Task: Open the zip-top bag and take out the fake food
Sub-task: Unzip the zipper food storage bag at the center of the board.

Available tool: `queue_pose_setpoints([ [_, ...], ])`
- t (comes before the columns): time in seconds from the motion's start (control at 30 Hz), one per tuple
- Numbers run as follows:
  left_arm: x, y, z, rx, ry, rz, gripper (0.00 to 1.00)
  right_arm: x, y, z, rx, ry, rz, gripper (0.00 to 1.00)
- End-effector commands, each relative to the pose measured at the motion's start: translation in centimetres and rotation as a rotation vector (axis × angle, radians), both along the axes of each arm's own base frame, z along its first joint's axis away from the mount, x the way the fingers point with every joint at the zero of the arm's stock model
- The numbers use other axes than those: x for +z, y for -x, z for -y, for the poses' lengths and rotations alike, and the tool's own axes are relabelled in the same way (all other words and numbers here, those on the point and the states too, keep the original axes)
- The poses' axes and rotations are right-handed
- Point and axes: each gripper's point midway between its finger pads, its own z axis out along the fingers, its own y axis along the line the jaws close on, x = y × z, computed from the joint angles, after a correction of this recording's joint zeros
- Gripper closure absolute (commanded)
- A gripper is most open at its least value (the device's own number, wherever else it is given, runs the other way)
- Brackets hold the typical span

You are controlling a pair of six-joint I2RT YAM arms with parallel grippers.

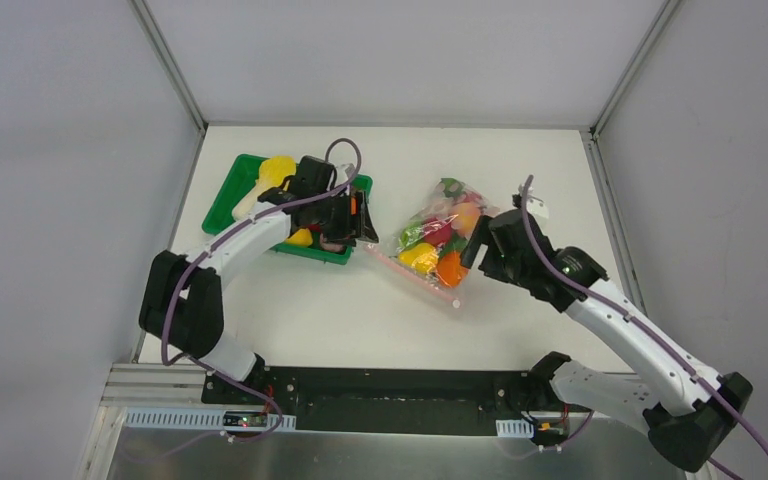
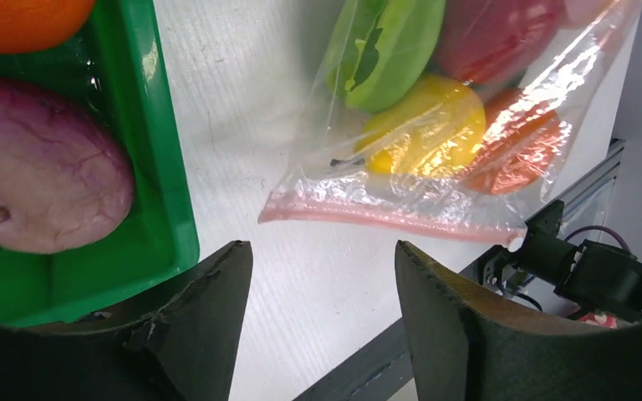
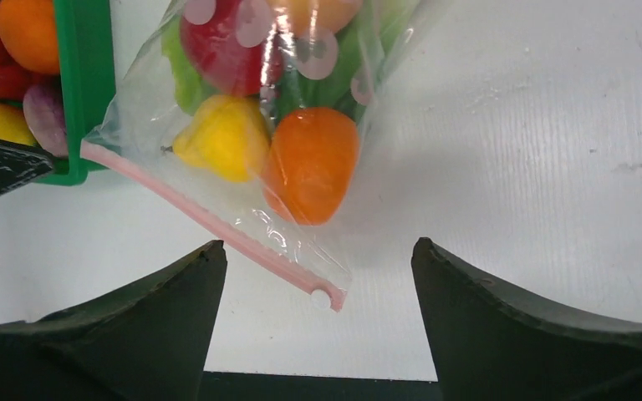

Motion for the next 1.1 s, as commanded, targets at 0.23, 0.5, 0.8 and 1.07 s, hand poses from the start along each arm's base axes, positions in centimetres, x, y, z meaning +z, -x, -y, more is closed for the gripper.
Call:
queue_pose_setpoints([
  [0.23,6.5,2.4,-6.3,0.079,-0.185,0.265,0.14,1.7,-1.9,-5.4,0.401,0.332,-0.007,0.14],
  [0.5,7.9,6.0,-14.8,0.261,-0.428,0.453,0.02,0.2,-2.3,-9.2,0.557,0.748,0.020,0.14],
  [0.8,8.7,7.4,-22.5,0.496,-0.659,0.652,0.01,-1.8,-2.5,-13.2,0.691,1.039,0.068,0.17],
  [1.07,8.0,6.8,-22.3,0.503,-0.652,0.666,0.01,-3.9,-2.3,-13.9,0.752,1.168,0.042,0.20],
])
